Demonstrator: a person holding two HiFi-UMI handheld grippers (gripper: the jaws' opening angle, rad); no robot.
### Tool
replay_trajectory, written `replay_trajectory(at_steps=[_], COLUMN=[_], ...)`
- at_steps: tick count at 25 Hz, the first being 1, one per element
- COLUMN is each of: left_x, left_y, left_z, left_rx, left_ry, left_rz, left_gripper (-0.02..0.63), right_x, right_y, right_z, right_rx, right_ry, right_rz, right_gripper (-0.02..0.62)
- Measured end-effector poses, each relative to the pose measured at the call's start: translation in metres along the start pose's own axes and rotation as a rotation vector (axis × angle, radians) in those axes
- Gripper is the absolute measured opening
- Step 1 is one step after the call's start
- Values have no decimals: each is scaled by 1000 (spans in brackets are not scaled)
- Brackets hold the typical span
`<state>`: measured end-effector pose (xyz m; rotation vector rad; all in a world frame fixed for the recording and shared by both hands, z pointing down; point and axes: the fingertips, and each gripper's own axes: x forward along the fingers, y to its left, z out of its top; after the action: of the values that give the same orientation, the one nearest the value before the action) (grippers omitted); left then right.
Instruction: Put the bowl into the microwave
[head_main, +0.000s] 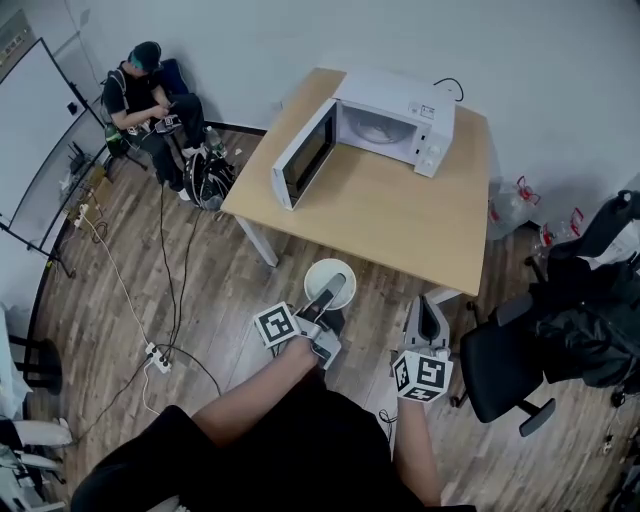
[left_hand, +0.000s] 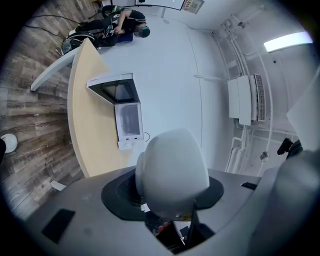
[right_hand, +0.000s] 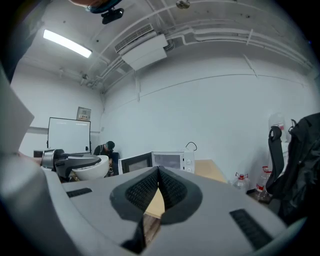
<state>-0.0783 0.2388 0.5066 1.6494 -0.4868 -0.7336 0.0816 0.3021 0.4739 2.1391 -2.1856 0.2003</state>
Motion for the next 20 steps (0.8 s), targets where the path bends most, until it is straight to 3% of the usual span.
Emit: replay_trajectory(at_steps=[5, 9, 14, 20], left_x=[47, 74, 119, 162], left_y=[25, 55, 67, 91], left_z=[36, 78, 122, 149], left_rx=[-35, -17, -49, -63], left_ry=[16, 11, 34, 108], left_rz=[29, 126, 88, 89], left_gripper=[202, 202, 202, 202], right_x=[61, 112, 175, 222], right_y=[1, 13, 5, -8], right_z=[15, 28, 27, 23], right_rx=[-20, -53, -84, -76], right_ry=[14, 26, 109, 144], right_rz=[19, 54, -27, -122], right_gripper=[60, 60, 60, 60])
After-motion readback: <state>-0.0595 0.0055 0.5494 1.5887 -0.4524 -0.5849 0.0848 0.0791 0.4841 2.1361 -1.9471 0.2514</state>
